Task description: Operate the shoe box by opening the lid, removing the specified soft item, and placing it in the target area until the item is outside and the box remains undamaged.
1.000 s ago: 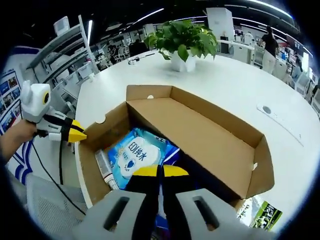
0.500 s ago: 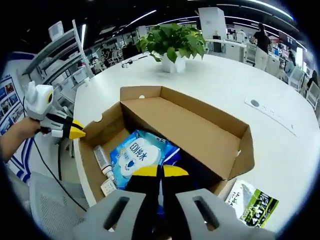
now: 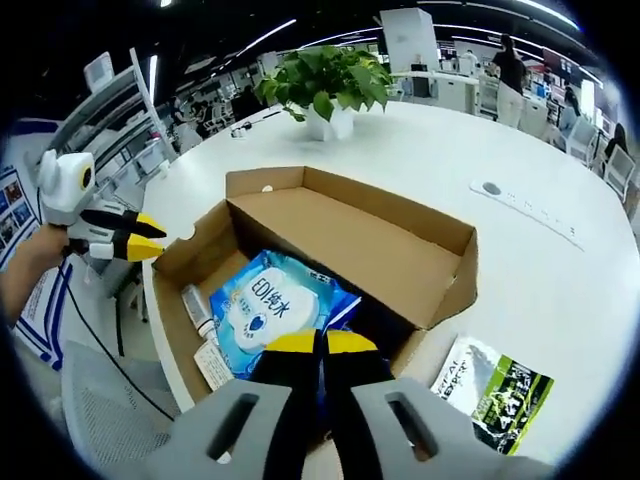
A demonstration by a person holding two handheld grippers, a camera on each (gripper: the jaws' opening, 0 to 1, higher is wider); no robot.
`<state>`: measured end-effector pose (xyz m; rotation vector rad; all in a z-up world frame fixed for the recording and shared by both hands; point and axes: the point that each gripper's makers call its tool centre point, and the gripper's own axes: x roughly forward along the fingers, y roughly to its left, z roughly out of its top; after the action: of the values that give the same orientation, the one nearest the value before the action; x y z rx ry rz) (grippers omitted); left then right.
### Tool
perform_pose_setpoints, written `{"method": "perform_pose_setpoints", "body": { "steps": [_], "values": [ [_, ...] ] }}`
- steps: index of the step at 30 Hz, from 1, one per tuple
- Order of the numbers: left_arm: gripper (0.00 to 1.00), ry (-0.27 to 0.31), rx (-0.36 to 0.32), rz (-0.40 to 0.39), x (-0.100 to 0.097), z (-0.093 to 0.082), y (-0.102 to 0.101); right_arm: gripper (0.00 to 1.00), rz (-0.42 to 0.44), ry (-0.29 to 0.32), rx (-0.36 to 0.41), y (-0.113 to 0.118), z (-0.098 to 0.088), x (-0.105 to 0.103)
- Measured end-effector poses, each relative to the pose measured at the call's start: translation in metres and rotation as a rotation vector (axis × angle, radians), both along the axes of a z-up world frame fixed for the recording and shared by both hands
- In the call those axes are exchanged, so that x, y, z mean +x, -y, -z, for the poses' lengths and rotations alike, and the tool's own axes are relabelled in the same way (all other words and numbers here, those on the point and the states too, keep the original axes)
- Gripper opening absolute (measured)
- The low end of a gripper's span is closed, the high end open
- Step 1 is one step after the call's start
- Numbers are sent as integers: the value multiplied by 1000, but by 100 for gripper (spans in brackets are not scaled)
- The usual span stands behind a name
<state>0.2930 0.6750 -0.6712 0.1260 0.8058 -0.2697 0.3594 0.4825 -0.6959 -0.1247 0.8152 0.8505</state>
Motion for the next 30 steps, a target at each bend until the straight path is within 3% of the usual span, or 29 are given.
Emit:
{"method": "perform_pose_setpoints", "body": {
  "steps": [12,22,30],
  "values": [
    [19,-96,-93,146,18,32,47,0,-19,45,-48,9,-1,-3],
    [20,-178,-162,197,22,56,64,0,-92,130,-141,17,2,-6],
    [20,-255,-318,186,21,70,81,0,-108,150,-159,19,3,-7]
  ]
}}
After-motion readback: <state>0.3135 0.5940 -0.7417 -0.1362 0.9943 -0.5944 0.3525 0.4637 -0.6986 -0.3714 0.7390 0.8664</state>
